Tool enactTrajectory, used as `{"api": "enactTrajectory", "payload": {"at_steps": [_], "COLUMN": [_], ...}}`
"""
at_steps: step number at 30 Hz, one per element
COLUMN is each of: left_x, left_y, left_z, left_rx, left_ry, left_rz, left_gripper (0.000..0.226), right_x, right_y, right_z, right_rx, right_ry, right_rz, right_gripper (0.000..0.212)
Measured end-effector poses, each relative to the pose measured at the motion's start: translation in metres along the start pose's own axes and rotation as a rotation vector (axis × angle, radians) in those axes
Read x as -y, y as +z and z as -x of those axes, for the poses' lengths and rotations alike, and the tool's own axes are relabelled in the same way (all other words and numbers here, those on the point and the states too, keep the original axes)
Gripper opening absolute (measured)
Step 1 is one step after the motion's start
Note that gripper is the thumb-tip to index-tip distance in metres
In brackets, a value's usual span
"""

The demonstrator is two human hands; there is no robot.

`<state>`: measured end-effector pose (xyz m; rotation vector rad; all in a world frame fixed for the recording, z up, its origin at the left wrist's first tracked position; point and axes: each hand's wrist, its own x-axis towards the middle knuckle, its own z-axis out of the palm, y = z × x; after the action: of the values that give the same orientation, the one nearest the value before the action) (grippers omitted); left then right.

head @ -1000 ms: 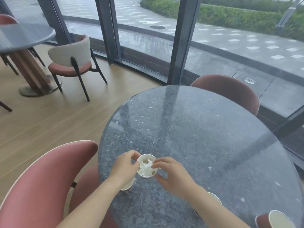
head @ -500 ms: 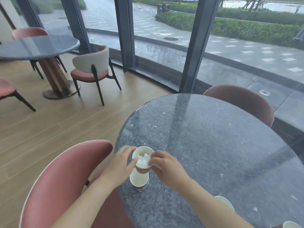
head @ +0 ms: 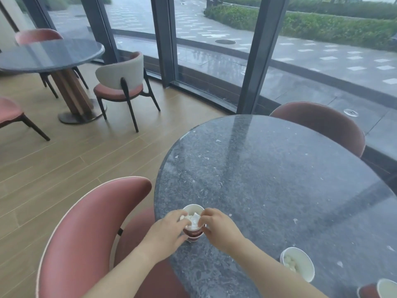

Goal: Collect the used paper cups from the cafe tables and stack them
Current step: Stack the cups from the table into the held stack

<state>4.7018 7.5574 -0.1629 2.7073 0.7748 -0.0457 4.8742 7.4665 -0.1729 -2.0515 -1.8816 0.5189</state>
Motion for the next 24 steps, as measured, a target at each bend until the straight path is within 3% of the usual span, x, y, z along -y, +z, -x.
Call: {"api": "enactTrajectory", "payload": {"at_steps": [4,7,11,15,18,21,24], "left_x": [-0.018,-0.044,-0.080,-0.124,-0.147,-0.157,-0.159], "left_y": [0.003,0.007,0.028,0.044,0.057,0.068,0.068], "left_z": [-0.015,-0.030,-0.055,-0.080,-0.092,-0.094,-0.095], "left_rx": [0.031,0.059,0.082,0.077,0.134,0.192,0.142], "left_ry": [0.176,0.291,0.423,0.495,0.377,0.296,0.282], "left_rz": [-0.171,-0.333,-0.429,-0.320,-0.180,-0.018,0.036], "left_gripper": [0.028,0.043,0.048,0.044,0.024,0.036,0.053], "right_x": [-0.013,-0.028,-0.055,-0.074,-0.083,-0.092,-0.103], "right_y": [0.003,0.000,-0.013,-0.030,-0.042,-0.054,-0.064], "right_z": [0.016,0.041,0.082,0.124,0.152,0.176,0.200], "right_rx": [0.032,0.018,-0.031,-0.084,-0.185,-0.241,-0.286], "right_ry": [0.084,0.173,0.318,0.423,0.502,0.568,0.624], "right_rz": [0.036,0.052,0.060,0.032,0.006,-0.006,-0.011], "right_gripper": [0.021,0.020,0.021,0.029,0.031,0.028,0.028]}}
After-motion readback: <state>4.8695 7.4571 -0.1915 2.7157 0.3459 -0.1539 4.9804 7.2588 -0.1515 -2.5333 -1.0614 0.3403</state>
